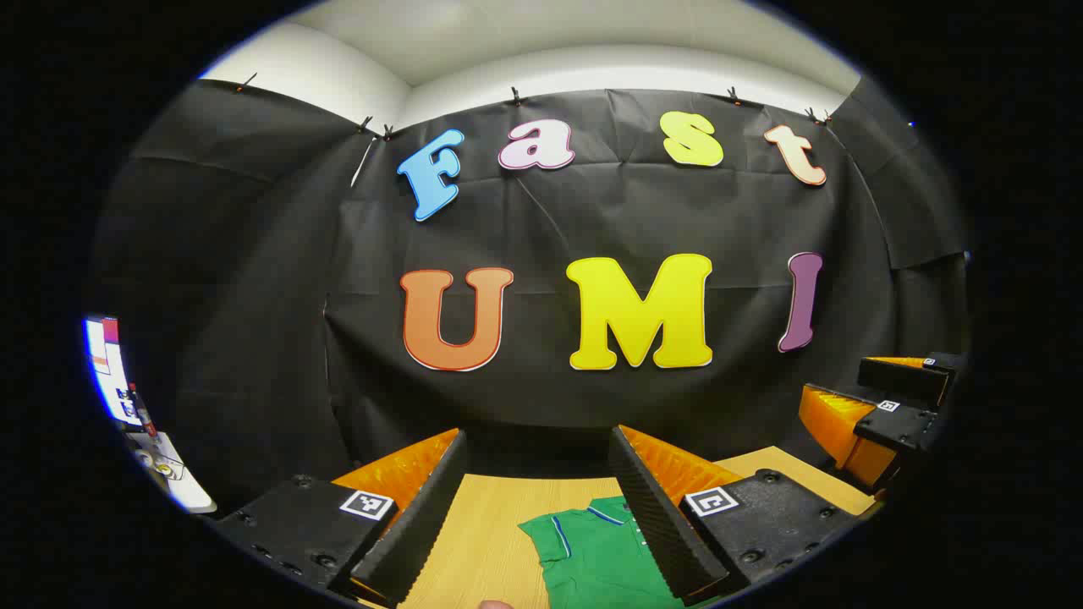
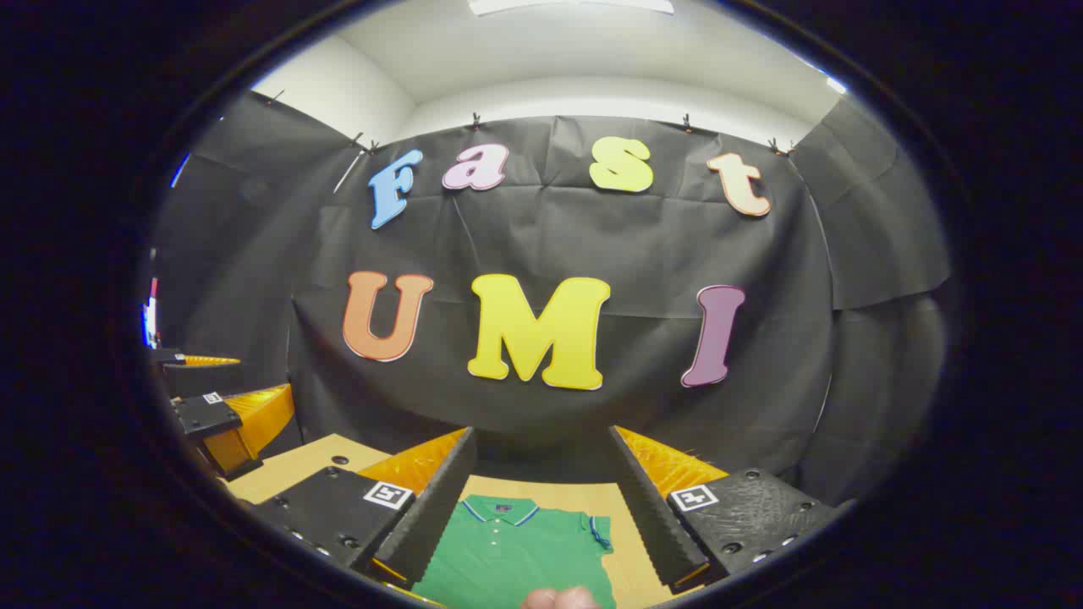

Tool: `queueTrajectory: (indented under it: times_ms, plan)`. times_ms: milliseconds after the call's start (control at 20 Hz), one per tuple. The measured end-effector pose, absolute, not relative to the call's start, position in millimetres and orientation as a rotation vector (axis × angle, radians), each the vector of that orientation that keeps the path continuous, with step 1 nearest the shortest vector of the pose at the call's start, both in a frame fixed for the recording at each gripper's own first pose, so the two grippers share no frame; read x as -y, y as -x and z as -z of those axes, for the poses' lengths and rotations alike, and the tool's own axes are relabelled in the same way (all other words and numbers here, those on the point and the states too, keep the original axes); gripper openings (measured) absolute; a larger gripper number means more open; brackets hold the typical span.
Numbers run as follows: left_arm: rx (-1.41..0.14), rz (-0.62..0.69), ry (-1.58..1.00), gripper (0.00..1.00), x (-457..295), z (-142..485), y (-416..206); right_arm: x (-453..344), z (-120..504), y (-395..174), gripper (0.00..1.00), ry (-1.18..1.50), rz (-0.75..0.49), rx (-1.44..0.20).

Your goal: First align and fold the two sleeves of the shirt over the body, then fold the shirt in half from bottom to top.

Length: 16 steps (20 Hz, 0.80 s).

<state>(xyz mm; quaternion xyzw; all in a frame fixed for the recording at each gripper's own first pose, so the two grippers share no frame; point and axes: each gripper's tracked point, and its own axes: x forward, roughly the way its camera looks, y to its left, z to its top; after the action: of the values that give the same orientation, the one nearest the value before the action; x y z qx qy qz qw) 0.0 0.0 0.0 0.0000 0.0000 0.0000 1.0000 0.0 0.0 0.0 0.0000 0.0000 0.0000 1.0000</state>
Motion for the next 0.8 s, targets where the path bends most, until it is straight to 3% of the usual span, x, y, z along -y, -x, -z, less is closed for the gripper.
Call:
queueTrajectory:
  times_ms: [800]
  plan:
    - [-0.027, 0.014, 0.004, 1.00, 15.3, 3.0, -10.4, 13.8, 1.4, -9.8, 0.95, -0.012, -0.009, -0.002]
